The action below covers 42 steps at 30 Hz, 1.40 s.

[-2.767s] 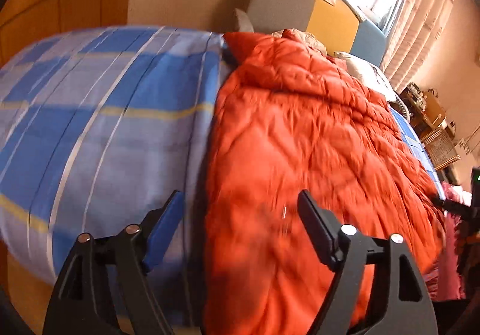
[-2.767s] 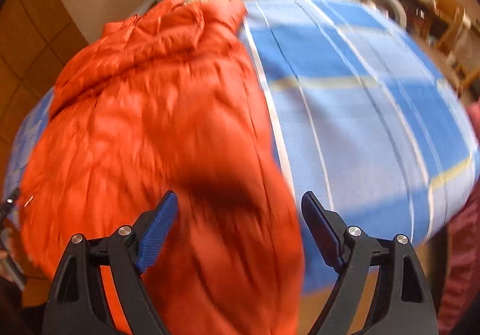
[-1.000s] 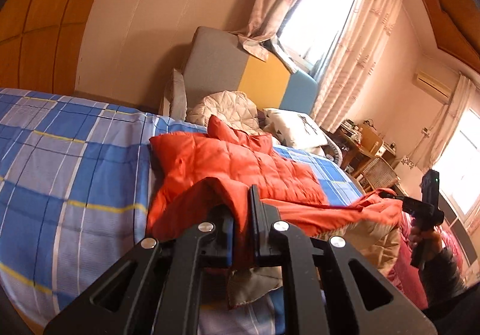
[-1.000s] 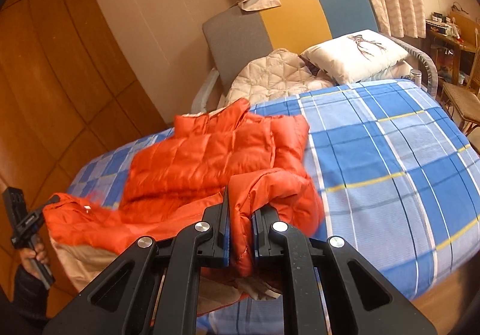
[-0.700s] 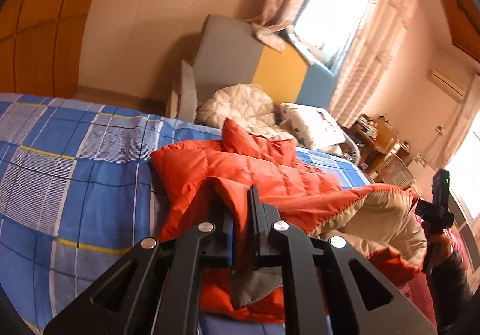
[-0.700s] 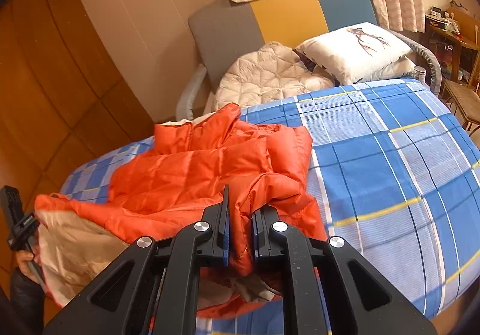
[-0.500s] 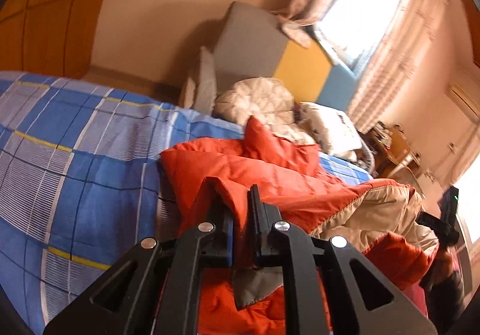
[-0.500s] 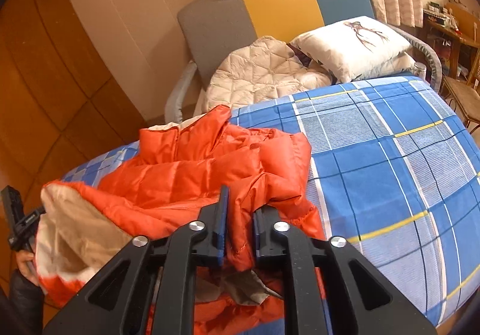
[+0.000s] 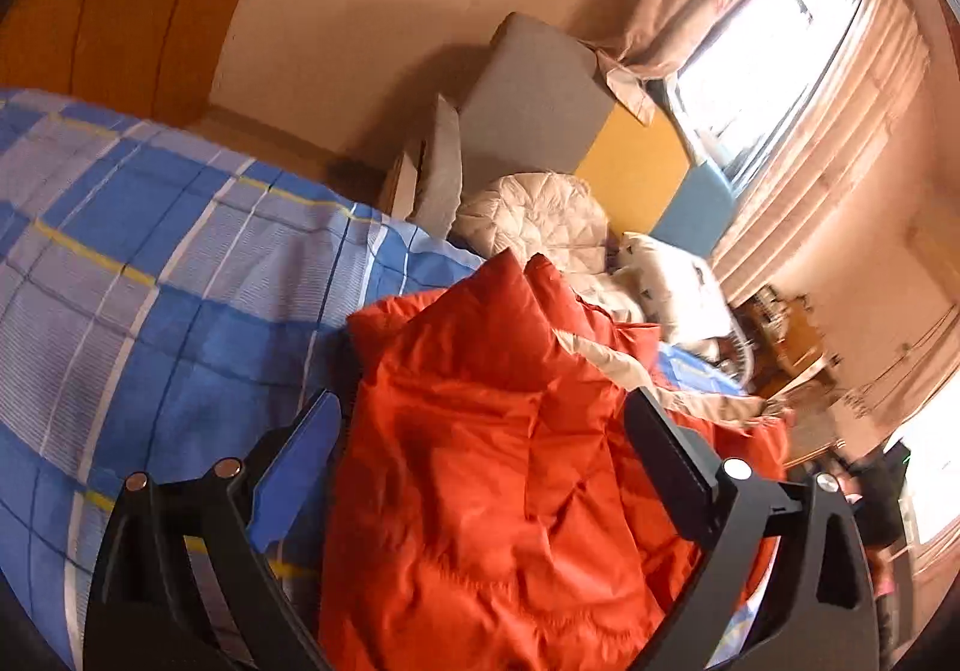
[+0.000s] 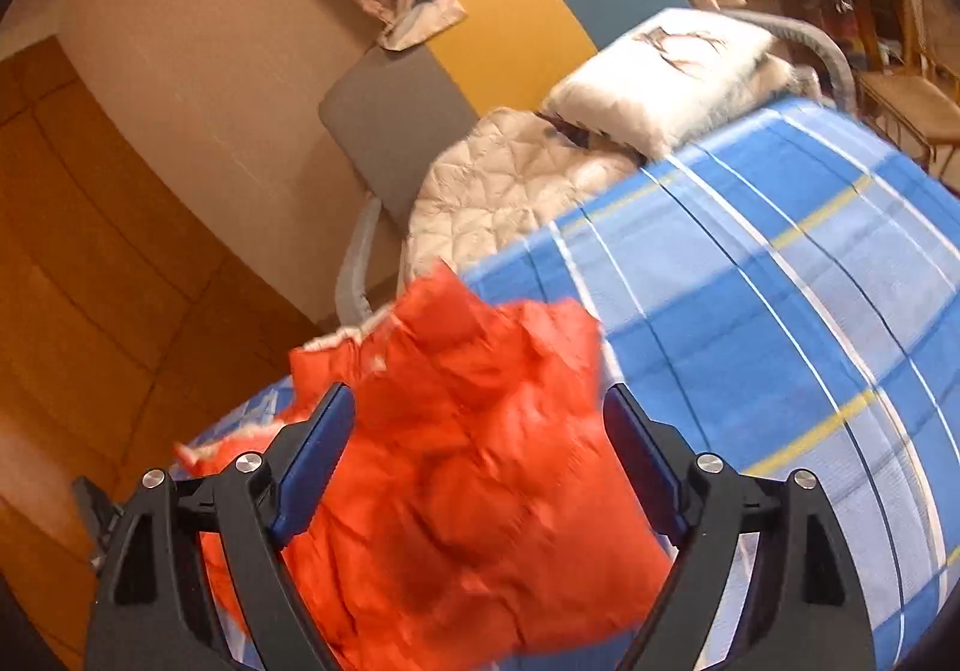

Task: Fold large clothes
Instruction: 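Regrasp the folded jacket with both tools and fold it further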

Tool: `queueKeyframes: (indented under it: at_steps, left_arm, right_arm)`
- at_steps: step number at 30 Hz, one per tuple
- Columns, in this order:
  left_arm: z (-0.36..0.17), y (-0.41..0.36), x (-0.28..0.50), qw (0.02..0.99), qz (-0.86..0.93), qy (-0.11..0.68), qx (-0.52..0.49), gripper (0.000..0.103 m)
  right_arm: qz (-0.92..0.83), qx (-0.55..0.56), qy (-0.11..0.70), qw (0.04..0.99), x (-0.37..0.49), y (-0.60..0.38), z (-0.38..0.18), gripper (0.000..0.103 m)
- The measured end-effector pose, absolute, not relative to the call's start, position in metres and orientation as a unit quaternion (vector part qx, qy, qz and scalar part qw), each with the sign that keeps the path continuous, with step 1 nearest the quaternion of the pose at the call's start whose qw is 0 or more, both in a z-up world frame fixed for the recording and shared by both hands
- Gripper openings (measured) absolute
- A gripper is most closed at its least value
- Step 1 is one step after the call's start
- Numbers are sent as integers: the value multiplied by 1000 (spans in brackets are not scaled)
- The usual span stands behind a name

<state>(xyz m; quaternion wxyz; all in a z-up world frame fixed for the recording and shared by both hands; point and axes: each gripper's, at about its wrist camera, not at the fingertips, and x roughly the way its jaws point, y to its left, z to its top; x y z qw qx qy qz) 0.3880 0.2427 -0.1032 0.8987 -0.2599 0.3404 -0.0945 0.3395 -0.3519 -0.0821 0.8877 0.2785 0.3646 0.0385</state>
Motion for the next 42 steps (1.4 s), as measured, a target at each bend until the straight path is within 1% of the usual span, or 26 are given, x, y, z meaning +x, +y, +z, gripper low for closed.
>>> queueKeyframes:
  at_steps: [2,5,7,8,9,11,12,13,14,15,16,19,25,33,34,35,38,39,40,41,42]
  left_arm:
    - [-113,251,378,895,-94,344,-267,96]
    - [-149,258,360,877,-99,375,-284,92]
    - [-168,256,351,863,-114,394,-295,74]
    - [-175,252,347,859,-122,402,-294,69]
    - [-181,246,343,854,-135,407,-293,60]
    - [-184,237,338,854,-146,408,-287,46]
    - [-185,234,336,854,-151,407,-287,31]
    - [-184,233,334,856,-151,405,-285,26]
    - [-182,231,331,858,-152,403,-280,20]
    - [-181,232,329,860,-153,402,-275,15]
    - [-178,229,327,862,-153,402,-268,12]
    - [-172,227,316,867,-156,399,-255,8]
    - [-160,234,279,871,-164,387,-255,6]
    - [-160,237,201,867,-168,392,-257,6]
    - [-160,237,191,866,-167,395,-257,6]
    - [-161,236,182,865,-168,395,-259,7]
    - [-161,234,169,866,-165,396,-255,10]
    - [-159,233,165,871,-157,395,-246,13]
    - [-158,235,165,874,-145,395,-243,31]
    - [-157,237,165,873,-144,394,-247,43]
    - [-153,240,164,880,-138,382,-247,60]
  right_arm:
    - [37,282,381,880,329,-355,-101,84]
    - [40,284,410,866,318,-353,-130,84]
    - [43,281,427,858,317,-346,-146,84]
    - [43,278,431,857,317,-342,-151,84]
    - [43,280,432,856,318,-338,-156,84]
    - [45,280,432,856,319,-333,-158,74]
    - [47,279,434,855,320,-331,-158,62]
    - [48,277,436,855,319,-330,-157,51]
    - [51,275,436,855,317,-330,-155,45]
    - [53,272,437,856,315,-330,-153,35]
    - [55,267,436,858,311,-330,-149,28]
    - [59,258,431,863,297,-329,-140,20]
    - [68,243,428,868,261,-327,-127,16]
    - [71,231,445,862,181,-335,-122,16]
    - [70,233,446,862,174,-337,-122,13]
    - [68,234,447,861,164,-339,-121,7]
    - [58,221,451,863,149,-344,-119,6]
    - [52,209,454,864,148,-344,-119,6]
    - [45,202,455,866,149,-344,-118,6]
    - [44,202,454,867,152,-345,-117,6]
    - [47,202,449,869,154,-346,-115,6]
